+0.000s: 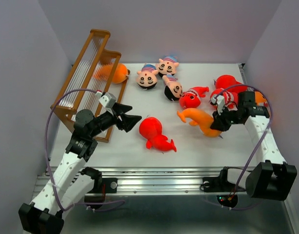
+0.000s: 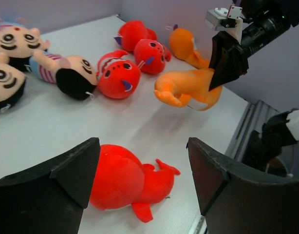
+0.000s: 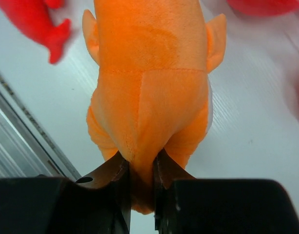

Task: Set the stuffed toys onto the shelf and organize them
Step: Grab a stuffed toy with the right arm, then pass the stuffed toy from the right arm to the left

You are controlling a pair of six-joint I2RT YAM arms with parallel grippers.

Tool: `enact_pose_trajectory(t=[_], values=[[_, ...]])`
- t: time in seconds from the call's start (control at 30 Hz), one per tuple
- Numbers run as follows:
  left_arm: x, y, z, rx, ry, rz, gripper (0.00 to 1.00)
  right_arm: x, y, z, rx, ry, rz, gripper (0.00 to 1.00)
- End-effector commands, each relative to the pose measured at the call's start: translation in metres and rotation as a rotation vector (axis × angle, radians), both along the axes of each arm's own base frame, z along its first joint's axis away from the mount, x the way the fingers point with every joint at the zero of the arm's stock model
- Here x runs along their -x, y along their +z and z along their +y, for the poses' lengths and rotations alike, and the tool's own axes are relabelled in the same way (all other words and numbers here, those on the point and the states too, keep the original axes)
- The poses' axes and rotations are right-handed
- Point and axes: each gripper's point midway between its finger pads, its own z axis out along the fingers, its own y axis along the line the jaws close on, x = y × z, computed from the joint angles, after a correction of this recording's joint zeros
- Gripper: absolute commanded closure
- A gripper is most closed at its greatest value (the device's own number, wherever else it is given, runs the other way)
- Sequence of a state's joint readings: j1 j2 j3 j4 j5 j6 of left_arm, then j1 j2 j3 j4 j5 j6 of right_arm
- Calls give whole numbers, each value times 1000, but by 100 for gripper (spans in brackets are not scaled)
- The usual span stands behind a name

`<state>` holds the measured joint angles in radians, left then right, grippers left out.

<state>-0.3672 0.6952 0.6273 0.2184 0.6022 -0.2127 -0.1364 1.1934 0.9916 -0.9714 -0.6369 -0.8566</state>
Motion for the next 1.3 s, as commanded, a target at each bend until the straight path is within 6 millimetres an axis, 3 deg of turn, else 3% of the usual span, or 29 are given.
enact_pose_trajectory(t=[0.0, 0.1, 0.17, 0.2, 0.27, 0.3, 0.4, 0.5, 0.63, 0.8, 0.97, 1.17, 1.27], values=[[15, 12, -28, 92, -202, 48, 17, 36, 32, 45, -155, 261, -52, 87], [8, 6, -49, 126, -251, 173, 16, 38, 31, 54, -124, 309, -90, 85], [10, 15, -65, 137, -294, 198, 16, 41, 29, 64, -113, 360, -105, 84], [13, 6, -82, 130, -338, 262, 16, 39, 29, 68, -103, 368, -114, 84], [20, 14, -103, 133, -400, 296, 16, 42, 30, 85, -102, 431, -124, 84], [15, 1, -115, 121, -415, 358, 16, 43, 31, 89, -104, 432, -117, 84], [19, -4, -139, 95, -471, 417, 16, 43, 36, 102, -108, 461, -136, 83], [17, -25, -160, 36, -483, 485, 16, 41, 43, 103, -100, 461, -162, 83], [29, -57, -183, -64, -494, 550, 17, 38, 51, 103, -101, 445, -199, 81], [35, -72, -193, -111, -483, 562, 20, 38, 62, 108, -136, 440, -239, 79], [40, -70, -199, -115, -495, 561, 30, 37, 62, 112, -164, 433, -232, 78], [33, -71, -193, -142, -434, 534, 29, 39, 62, 111, -164, 426, -230, 77], [24, -75, -185, -176, -368, 507, 23, 41, 64, 111, -167, 425, -234, 77]])
